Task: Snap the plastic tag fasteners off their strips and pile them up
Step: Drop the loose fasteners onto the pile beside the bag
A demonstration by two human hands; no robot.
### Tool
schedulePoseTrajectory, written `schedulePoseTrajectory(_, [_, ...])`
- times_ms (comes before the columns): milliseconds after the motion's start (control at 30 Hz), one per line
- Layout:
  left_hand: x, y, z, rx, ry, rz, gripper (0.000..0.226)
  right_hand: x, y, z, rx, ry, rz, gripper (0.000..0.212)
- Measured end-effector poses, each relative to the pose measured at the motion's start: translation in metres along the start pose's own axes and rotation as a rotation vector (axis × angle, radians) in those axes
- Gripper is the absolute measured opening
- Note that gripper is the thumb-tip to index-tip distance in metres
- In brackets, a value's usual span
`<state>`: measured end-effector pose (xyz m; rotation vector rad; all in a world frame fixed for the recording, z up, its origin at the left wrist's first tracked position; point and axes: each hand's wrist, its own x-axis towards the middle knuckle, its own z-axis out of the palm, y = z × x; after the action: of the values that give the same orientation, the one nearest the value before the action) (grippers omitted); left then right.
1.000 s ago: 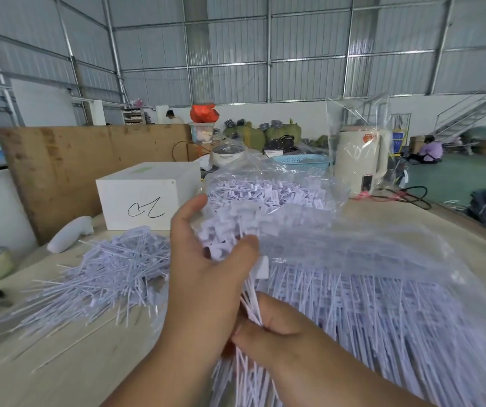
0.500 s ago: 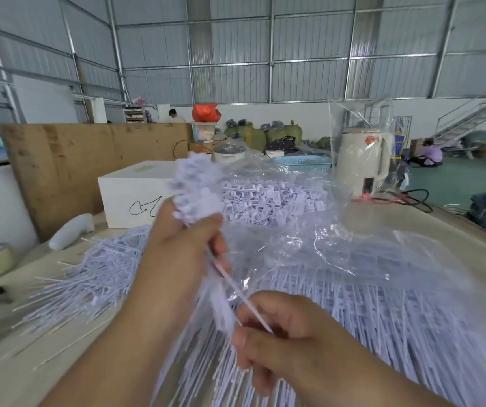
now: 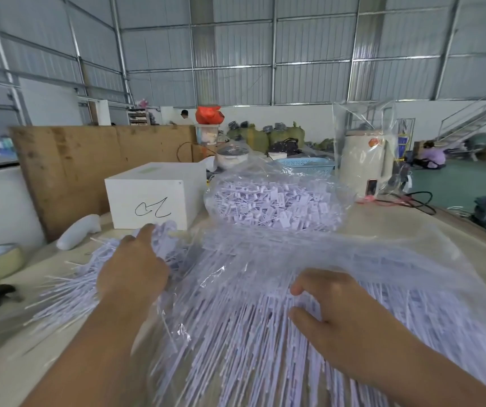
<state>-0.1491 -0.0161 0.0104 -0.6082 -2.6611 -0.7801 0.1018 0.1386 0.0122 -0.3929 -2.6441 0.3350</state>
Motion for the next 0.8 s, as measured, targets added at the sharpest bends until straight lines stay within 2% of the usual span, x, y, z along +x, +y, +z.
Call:
schedulePoseTrajectory(67, [0.001, -0.001, 0.004, 0.067, 0.006, 0.028, 0.068, 0.0, 0.002, 0.0, -0.079, -0.102, 0.069, 0.033])
schedulePoseTrajectory(133, [0.0, 0.001, 0.006, 0.14, 0.016, 0.075, 0.074, 0.0, 0.004, 0.002, -0.136, -0.159, 0.088, 0.034])
schedulePoseTrajectory(300, [-0.004, 0.009, 0.006, 0.33, 0.069, 0.174, 0.082, 0.002, 0.006, 0.0, -0.268, -0.126, 0.09, 0.038])
schedulePoseTrajectory(367, [-0.006, 0.014, 0.006, 0.247, 0.034, 0.127, 0.077, 0.002, 0.006, -0.003, -0.273, -0.11, 0.104, 0.033])
schedulePoseTrajectory(433, [-0.007, 0.017, 0.007, 0.15, -0.017, 0.066, 0.062, 0.001, 0.006, -0.005, -0.293, -0.107, 0.137, 0.027])
schedulePoseTrajectory(500, [-0.009, 0.015, 0.01, 0.115, -0.074, 0.044, 0.048, 0.001, 0.006, -0.009, -0.306, -0.153, 0.19, 0.036])
schedulePoseTrajectory(600, [-0.012, 0.012, 0.011, 0.058, -0.104, 0.078, 0.04, 0.0, 0.006, -0.016, -0.257, -0.202, 0.269, 0.046])
schedulePoseTrajectory(700, [-0.014, 0.017, 0.01, 0.059, -0.019, 0.136, 0.036, -0.002, 0.011, -0.016, -0.266, -0.19, 0.304, 0.033])
schedulePoseTrajectory(767, [-0.019, 0.025, 0.008, 0.046, 0.094, 0.254, 0.032, 0.002, 0.01, -0.009, -0.367, -0.061, 0.228, 0.017])
schedulePoseTrajectory(800, [-0.023, 0.031, 0.005, -0.041, 0.161, 0.331, 0.027, 0.005, 0.006, -0.009, -0.439, 0.045, 0.168, 0.026])
